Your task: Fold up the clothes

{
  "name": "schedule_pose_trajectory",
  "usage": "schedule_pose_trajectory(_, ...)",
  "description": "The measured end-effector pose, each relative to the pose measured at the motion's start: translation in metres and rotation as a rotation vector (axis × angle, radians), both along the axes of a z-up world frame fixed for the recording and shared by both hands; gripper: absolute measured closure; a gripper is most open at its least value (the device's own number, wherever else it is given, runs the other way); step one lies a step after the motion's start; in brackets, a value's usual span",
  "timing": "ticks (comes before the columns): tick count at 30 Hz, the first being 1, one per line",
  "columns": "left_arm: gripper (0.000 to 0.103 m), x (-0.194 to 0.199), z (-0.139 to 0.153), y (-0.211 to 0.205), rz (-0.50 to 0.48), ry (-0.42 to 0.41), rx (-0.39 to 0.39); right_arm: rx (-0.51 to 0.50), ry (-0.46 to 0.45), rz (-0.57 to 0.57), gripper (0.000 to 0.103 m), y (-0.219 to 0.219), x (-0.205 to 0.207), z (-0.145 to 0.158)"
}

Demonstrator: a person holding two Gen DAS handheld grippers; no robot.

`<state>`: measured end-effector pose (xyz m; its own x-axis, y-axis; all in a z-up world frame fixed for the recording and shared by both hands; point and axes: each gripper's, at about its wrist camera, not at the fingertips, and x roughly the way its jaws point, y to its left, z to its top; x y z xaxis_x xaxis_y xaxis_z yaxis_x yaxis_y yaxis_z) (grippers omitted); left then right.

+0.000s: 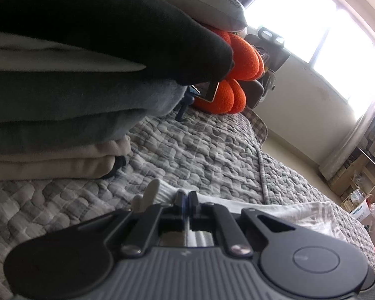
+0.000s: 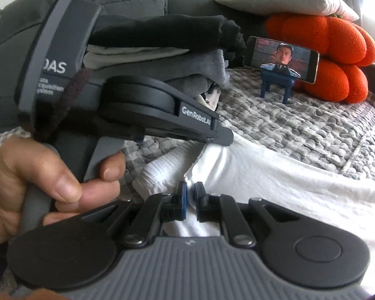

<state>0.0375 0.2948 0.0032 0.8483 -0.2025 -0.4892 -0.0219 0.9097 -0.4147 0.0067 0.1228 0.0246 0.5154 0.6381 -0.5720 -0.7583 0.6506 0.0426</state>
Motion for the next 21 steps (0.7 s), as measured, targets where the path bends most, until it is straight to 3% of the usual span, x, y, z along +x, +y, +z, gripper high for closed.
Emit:
schedule_pose_trajectory(11,0.101,-0.0002,0.0018,-0.0015,0.0,-0.007,0.005,0.0,0.015,-0.002,0.092,0.0019,0.0019,-0.002)
schedule_pose_trajectory(15,0.101,-0.0006,0.0012,-0.002,0.014,-0.008,0.015,0.0,0.007,-0.019,0.098,0.0015,0.002,-0.0023)
schedule_pose_trajectory(21,0.101,-0.0011,0.0023,-0.003,0.04,-0.015,0.026,0.019,-0.001,-0.028,0.099,0.0011,0.0001,0.0011)
